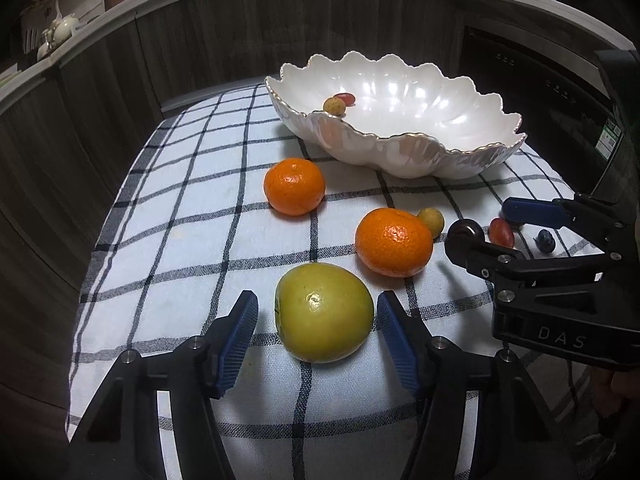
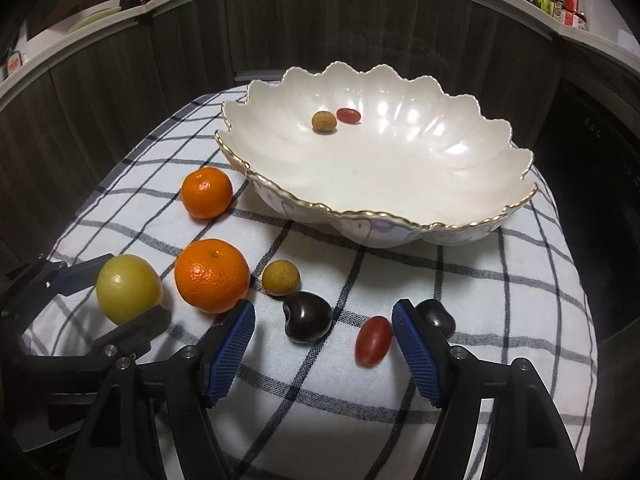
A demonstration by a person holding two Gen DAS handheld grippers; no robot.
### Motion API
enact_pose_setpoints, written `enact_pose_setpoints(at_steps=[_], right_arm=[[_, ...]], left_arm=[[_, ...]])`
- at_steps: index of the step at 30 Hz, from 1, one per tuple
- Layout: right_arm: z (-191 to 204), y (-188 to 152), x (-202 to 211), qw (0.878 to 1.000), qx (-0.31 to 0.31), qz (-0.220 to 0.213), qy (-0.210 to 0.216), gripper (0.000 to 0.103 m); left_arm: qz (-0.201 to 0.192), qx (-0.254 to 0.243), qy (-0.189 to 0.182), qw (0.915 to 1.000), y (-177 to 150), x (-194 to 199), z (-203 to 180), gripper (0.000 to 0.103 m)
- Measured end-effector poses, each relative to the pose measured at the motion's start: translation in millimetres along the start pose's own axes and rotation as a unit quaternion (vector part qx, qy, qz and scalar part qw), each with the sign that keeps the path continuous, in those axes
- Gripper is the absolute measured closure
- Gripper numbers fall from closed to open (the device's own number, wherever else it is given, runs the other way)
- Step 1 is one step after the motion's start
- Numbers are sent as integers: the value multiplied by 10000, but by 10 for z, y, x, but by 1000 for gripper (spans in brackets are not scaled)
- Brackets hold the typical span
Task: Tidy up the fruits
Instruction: 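Grasp the yellow-green fruit with the left gripper while the right gripper grasps a dark plum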
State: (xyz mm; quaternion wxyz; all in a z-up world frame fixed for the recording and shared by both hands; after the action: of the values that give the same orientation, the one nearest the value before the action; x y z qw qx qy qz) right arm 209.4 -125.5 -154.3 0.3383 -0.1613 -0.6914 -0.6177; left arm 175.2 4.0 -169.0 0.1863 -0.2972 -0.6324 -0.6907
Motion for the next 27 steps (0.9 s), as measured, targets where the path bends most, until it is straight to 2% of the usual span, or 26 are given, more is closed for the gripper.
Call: enact_pose_setpoints(at_steps=[5, 15, 20, 27], right_arm=[[-7, -21, -54, 10000, 2, -4, -25, 35], [99, -2, -49, 9993, 349, -131, -39, 54], [179, -20, -54, 9979, 622, -134, -65, 59], [226, -32, -49, 9963, 834, -142, -120, 72]], left_arm=[[67, 52, -49, 10000, -22, -42, 10, 44], [136, 124, -115, 9998, -40, -103, 26, 50], [123, 105, -152, 9998, -34, -99, 18, 55], [112, 105, -148, 9998, -25, -97, 17, 55]])
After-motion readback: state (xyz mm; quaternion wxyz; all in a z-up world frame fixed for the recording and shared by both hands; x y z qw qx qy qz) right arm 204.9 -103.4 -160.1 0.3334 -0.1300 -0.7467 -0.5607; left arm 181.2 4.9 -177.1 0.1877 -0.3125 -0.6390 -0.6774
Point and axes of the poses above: each gripper's, at about its wrist camera, not at the fingertips, and x roughly against the way its jaws point, z to its left, y to its top, the point moved 1 cm from there along -x, roughly the way its jaws point, and after that the axes turned 12 degrees about -z, right-handed, at the moved point
